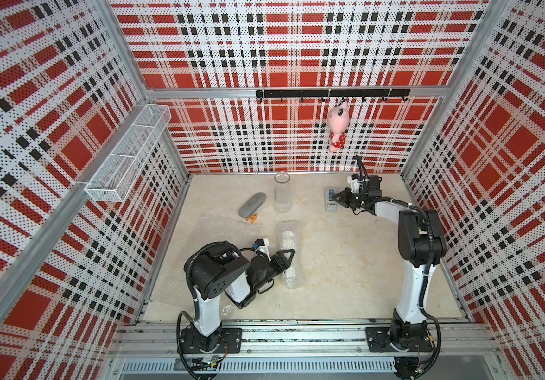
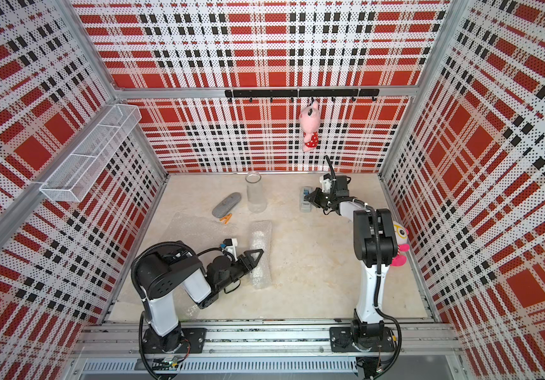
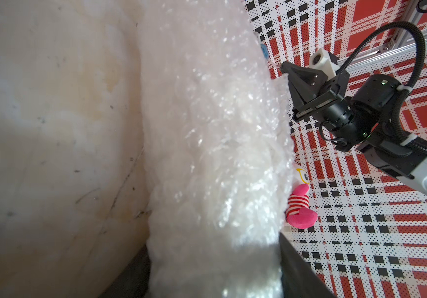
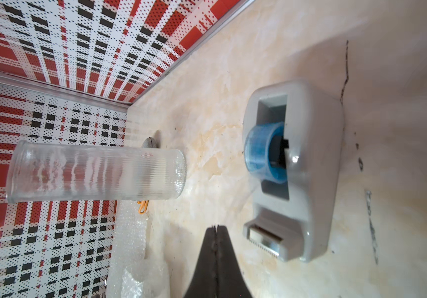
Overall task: Wrap vases in bubble wrap
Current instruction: Tear off the tape using the Tape Cutter.
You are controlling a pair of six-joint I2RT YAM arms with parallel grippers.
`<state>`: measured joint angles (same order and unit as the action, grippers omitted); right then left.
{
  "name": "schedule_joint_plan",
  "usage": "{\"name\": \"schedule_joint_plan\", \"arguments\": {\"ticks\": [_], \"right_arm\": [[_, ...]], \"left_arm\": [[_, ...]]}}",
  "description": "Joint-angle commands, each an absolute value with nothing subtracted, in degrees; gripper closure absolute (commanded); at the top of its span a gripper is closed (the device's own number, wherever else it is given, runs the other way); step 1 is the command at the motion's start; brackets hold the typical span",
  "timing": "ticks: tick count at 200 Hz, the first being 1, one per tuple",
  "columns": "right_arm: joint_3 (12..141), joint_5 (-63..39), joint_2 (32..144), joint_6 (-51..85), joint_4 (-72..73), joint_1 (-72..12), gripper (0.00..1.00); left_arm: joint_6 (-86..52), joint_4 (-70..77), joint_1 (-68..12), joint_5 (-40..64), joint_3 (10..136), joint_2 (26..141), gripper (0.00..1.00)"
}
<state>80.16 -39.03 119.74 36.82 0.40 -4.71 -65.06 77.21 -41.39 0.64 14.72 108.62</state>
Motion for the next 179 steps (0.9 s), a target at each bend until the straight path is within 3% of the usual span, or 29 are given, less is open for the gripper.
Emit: {"name": "schedule_joint_plan", "arguments": {"ticks": [1, 59, 82, 104, 179], "right_arm": [[78.30, -38.80, 117.19, 35.01, -0.04, -4.83, 1.00], [76.17, -35.13, 115.01, 32.08, -2.95, -4.92, 1.00], [77.66, -31.55, 114.09, 28.71, -4.33, -4.97, 0.65], [82.09, -31.62, 117.00, 27.73, -6.73, -5.16, 0.52], [91.38, -30.94, 124.49, 25.93, -11.16, -6.99, 0.49]], "left_arm": [[-63.16, 70.05, -40.78, 0.47, 13.10, 111.21, 0.63], [-63.25, 70.49, -40.69, 0.60, 12.92, 111.36, 0.63], [-63.28, 70.58, -40.69, 0.63, 12.92, 111.48, 0.63], [-63.20, 70.67, -40.69, 0.78, 13.10, 111.65, 0.63], [-63.41, 70.84, -40.61, 0.77, 12.88, 111.62, 0.64]]}}
